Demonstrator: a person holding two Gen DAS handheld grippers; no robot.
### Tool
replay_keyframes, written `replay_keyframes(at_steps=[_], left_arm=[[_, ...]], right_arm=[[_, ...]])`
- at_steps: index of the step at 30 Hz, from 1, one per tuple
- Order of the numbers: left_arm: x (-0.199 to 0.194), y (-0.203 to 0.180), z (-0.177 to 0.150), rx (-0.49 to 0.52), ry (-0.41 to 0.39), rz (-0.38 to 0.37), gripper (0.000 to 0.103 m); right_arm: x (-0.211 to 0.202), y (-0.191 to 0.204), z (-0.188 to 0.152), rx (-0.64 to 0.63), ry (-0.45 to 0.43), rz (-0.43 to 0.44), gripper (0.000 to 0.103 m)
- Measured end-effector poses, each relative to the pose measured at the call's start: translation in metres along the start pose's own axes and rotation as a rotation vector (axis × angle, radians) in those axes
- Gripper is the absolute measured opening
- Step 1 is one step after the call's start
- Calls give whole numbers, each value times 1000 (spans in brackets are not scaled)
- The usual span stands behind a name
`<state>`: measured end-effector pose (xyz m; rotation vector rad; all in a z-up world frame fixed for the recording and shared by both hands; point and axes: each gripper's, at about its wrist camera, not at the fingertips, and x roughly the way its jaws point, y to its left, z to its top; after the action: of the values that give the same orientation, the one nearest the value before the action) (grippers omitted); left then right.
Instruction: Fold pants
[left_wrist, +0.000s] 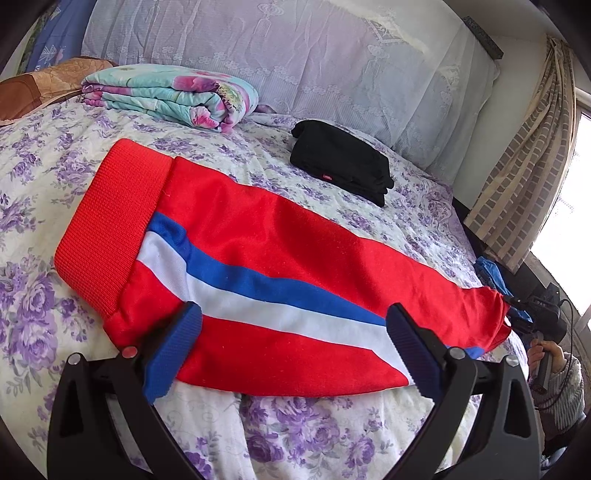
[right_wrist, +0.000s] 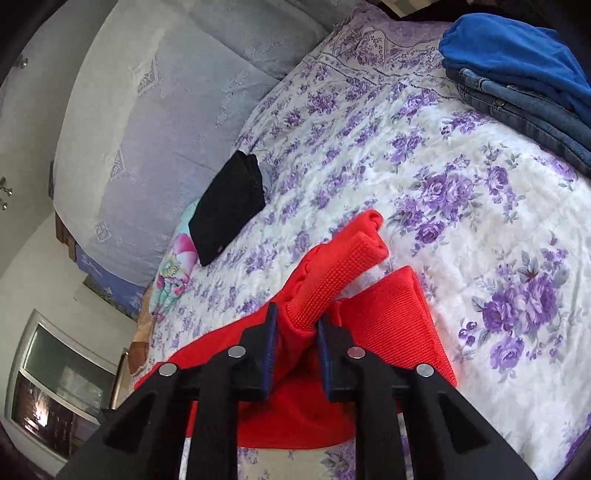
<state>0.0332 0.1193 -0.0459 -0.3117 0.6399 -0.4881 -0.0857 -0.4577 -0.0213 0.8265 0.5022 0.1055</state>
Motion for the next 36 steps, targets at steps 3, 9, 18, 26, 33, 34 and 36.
replay_keyframes(at_steps=[3,9,18,26,33,34,36], left_arm=[[0,0,0,-5,-3,-7,97],[-2,1,0,-9,-8,-17,97],[-2,1,-1,-9,-4,-14,97],[-2,0,-1,-6,-1,-4,97],[-2,0,-2,-7,-1,-4,97],[-2,0,-2,-8,1,0,97],[-3,-1,-1,-18,11,22,97]], right_arm=[[-26,19,4,-21,-24,77,18],[-23,-27,-12,38,94,-107,18],[-56,18,-4,-195,-56,-288,41],[-1,100,-52,-603,55,-210,40],[37,40,-80,-533,259,-220,34],[34,37,-75,-493,259,-216,27],[24,41,-69,-436,220,-210,30]])
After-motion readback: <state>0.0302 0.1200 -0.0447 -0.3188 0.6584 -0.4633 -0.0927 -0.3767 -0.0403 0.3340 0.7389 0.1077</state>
